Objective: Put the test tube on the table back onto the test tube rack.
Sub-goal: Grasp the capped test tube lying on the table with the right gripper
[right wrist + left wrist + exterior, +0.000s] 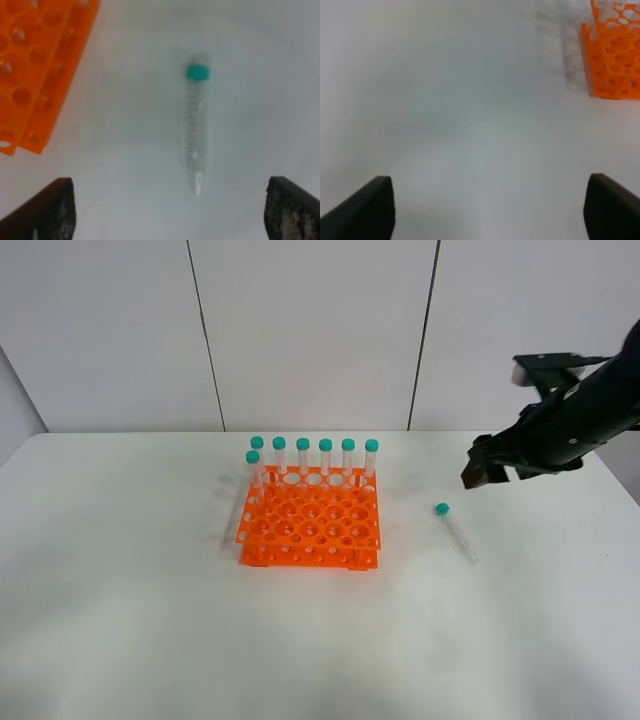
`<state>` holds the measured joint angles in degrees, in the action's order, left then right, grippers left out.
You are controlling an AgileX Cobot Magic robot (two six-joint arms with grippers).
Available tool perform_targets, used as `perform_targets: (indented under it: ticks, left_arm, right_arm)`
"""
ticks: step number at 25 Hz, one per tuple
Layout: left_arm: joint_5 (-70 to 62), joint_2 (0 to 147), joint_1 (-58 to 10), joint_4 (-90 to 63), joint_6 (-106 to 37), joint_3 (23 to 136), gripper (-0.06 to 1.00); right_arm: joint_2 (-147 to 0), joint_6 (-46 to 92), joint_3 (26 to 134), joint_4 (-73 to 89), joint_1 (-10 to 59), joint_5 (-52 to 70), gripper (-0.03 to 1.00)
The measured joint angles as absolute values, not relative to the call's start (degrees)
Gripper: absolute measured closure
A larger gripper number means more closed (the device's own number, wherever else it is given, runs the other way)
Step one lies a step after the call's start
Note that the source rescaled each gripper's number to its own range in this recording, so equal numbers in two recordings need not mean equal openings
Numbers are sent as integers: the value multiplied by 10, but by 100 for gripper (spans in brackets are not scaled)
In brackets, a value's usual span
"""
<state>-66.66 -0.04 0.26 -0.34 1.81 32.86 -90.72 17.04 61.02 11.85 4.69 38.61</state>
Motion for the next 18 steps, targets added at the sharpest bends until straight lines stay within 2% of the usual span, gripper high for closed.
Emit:
perform_targets:
  ticks: [7,18]
  left_arm:
    - [-667,0,3,-3,18,329,13]
    - [-667,0,3,-3,18,329,13]
  right_arm:
    - [-1003,82,610,30,71,369,19]
    - [-1061,57,610,5,71,314,19]
